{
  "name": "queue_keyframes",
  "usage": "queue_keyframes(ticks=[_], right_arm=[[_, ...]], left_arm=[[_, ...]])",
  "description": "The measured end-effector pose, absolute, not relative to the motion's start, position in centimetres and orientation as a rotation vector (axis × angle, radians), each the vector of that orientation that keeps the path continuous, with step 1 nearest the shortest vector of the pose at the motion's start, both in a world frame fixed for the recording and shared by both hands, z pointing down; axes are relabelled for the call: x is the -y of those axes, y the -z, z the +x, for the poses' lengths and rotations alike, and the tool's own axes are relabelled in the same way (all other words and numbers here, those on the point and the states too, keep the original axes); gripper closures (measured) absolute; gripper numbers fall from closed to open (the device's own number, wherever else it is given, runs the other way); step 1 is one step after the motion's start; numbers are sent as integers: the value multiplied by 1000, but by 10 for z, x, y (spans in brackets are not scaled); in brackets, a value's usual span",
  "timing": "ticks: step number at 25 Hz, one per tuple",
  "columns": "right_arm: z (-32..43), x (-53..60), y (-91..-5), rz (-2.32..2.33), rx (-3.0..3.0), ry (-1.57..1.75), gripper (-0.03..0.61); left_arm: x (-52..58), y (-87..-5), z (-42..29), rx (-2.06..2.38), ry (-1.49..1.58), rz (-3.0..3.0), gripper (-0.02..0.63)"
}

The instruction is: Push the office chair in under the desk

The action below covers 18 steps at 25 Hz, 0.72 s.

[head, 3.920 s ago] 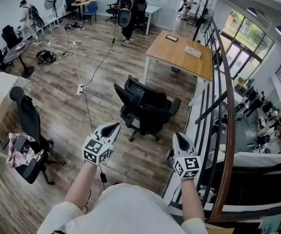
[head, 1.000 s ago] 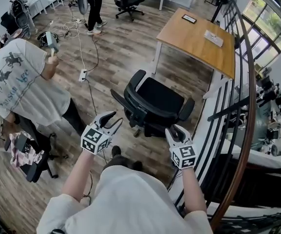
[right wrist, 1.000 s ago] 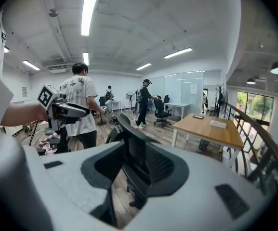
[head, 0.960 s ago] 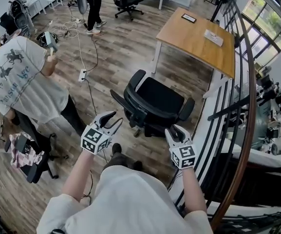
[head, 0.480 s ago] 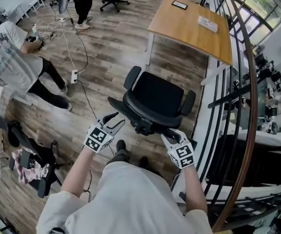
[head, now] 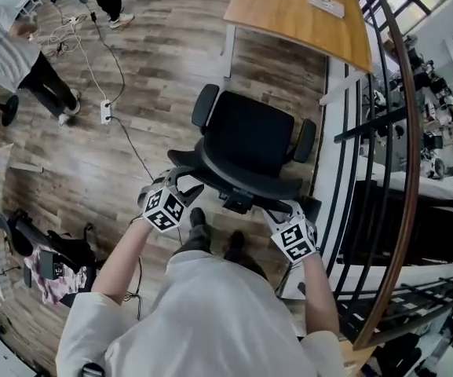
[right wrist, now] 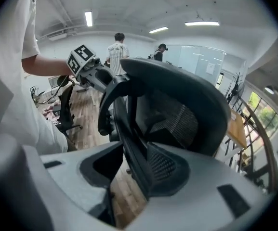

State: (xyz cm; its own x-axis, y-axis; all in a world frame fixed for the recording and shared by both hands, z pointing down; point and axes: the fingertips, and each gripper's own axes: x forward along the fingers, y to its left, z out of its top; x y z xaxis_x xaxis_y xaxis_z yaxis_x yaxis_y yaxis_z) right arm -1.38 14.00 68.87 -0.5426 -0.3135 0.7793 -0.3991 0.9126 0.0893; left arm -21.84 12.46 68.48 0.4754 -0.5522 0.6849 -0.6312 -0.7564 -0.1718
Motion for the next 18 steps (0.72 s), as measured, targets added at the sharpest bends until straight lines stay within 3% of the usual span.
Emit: queue_keyframes(ticks=[18], right_arm=[[-6,-146,-752,277,1848,194,437]], left_arm=[[-117,-758,-225,464,-2147,2711,414]])
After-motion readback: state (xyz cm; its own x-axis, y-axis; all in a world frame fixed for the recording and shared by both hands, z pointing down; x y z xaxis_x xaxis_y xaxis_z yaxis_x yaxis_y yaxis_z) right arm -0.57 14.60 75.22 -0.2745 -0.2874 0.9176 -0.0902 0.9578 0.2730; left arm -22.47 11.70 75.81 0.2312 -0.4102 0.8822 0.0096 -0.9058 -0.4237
